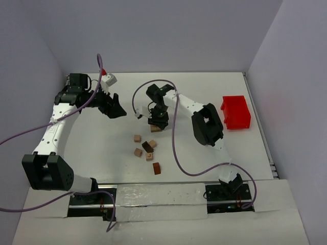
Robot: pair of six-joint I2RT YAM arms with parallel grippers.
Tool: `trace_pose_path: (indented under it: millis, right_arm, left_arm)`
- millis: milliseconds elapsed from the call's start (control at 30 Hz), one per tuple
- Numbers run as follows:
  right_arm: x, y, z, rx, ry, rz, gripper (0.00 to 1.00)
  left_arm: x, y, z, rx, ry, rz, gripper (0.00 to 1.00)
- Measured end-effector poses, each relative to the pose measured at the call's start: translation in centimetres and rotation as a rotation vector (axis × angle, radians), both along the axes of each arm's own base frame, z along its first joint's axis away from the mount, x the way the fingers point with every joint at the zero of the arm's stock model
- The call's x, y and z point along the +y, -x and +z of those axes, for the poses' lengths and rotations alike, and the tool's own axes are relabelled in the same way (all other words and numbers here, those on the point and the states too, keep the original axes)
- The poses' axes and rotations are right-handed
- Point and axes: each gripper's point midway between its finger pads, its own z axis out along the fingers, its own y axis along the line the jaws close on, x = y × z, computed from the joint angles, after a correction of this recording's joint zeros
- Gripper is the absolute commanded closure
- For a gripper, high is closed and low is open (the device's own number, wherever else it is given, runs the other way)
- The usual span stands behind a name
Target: Build the wood block tower
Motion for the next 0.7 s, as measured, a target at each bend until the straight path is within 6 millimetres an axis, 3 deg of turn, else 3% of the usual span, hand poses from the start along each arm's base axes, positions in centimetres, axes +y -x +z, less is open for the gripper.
trace_pose_path:
  millis: [400, 700]
  right_arm:
    - [0.09, -0.04, -0.27, 0.002, 0.002, 0.005, 0.49]
    - [0.15, 0.01, -0.28, 0.0, 0.004, 0.009, 0.25]
  left_arm:
    - [0.02, -0.02, -0.01, -0.003, -0.002, -0.002, 0.01]
    - [0.02, -0.02, -0.01, -0.004, -0.002, -0.002, 0.01]
